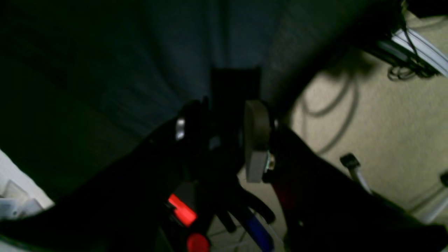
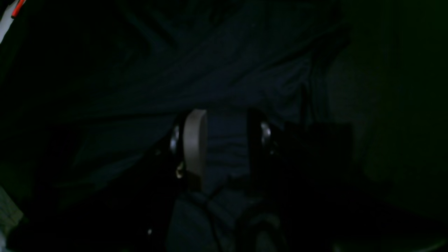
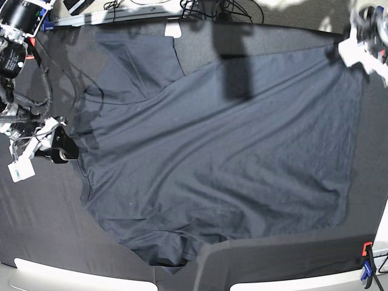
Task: Layout the t-shirt on the table in an organized manner, then fold the t-shirt properly
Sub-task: 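Hold the shirt corner with the left gripper while the right gripper holds its side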
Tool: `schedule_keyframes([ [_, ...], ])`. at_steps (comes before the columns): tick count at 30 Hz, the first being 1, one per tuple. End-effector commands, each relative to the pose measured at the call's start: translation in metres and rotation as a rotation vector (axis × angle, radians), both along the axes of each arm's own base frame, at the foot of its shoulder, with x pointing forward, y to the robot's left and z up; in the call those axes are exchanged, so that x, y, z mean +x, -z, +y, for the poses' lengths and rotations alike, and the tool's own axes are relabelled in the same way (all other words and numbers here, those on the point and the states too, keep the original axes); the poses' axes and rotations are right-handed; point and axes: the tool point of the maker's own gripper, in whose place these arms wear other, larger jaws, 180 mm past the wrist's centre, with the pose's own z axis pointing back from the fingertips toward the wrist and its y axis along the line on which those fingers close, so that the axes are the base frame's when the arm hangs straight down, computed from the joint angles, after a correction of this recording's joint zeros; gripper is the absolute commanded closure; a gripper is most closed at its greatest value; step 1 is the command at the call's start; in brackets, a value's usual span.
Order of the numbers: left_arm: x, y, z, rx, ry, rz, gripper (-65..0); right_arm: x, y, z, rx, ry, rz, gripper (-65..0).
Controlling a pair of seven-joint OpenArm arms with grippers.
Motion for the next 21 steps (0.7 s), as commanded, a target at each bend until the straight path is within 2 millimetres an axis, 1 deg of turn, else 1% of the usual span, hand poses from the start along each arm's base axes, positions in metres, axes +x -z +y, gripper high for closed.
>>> schedule_keyframes([
  [1,0.005,-0.007,0.0,0.002,0.013,-0.024,-18.7,0.006,-0.017,-0.001,0.0,-0.011,-0.055,-19.0],
  [5,0.006,-0.007,-0.002,-0.017,0.016,-0.029,-18.7,0.006,-0.017,-0.001,0.0,-0.011,-0.055,-19.0],
  [13,-0.004,0.011,0.014,-0.047,-0.034,0.01,-18.7,0.006,-0.017,-0.001,0.0,-0.011,-0.056,-19.0],
  [15,0.0,0.011,0.016,-0.046,-0.043,0.002,-18.7,0.006,-0.017,-0.001,0.001,-0.01,-0.057,-19.0],
  [18,0.012,0.008,0.013,-0.058,-0.048,-0.03,-18.7,0.007,-0.018,-0.001,0.003,-0.01,-0.062,-19.0],
  [21,0.016,0.008,0.011,-0.061,-0.042,-0.039,-18.7,0.007,-0.018,-0.001,0.002,-0.01,-0.06,-19.0],
])
